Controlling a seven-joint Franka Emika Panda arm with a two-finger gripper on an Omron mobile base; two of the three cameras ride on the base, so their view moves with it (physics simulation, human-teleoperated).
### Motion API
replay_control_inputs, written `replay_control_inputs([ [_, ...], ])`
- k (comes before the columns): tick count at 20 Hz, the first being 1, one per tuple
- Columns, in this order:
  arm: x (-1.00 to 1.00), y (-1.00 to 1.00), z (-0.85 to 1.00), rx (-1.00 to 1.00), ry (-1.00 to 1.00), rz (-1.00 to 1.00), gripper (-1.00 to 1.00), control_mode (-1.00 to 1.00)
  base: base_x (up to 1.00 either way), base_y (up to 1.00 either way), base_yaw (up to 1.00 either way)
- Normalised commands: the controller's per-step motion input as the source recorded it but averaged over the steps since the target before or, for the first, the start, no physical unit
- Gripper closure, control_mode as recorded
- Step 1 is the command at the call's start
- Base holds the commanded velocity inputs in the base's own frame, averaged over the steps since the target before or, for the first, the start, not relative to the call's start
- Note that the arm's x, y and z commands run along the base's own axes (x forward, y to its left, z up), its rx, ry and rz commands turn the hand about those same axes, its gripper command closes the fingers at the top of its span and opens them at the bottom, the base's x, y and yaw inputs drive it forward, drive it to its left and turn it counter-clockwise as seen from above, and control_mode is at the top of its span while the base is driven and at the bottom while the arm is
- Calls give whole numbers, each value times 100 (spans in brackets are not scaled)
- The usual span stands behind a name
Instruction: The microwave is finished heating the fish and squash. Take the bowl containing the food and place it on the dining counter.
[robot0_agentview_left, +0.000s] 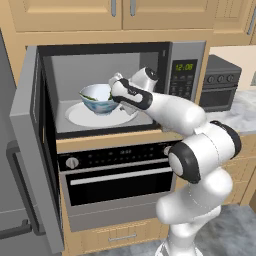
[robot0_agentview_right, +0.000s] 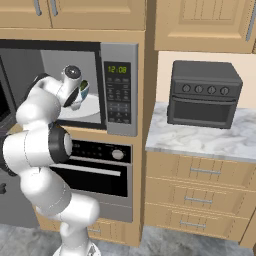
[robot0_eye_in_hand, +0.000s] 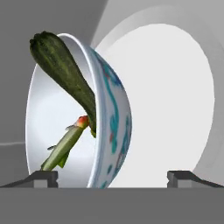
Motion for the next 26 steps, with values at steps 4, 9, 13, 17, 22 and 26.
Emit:
replay_control_inputs([
  [4,54,22,-26,0,0,0,-100,-100,0,0,0],
  [9,49,21,-27,0,2,0,-100,-100,0,0,0],
  [13,12,3,-50,-1,9,0,100,-100,0,0,0],
  [17,-2,-6,-11,0,2,0,100,-100,0,0,0],
  [22,-4,-1,0,0,0,0,100,-100,0,0,0],
  [26,-44,-24,0,0,0,-1,100,-100,0,0,0],
])
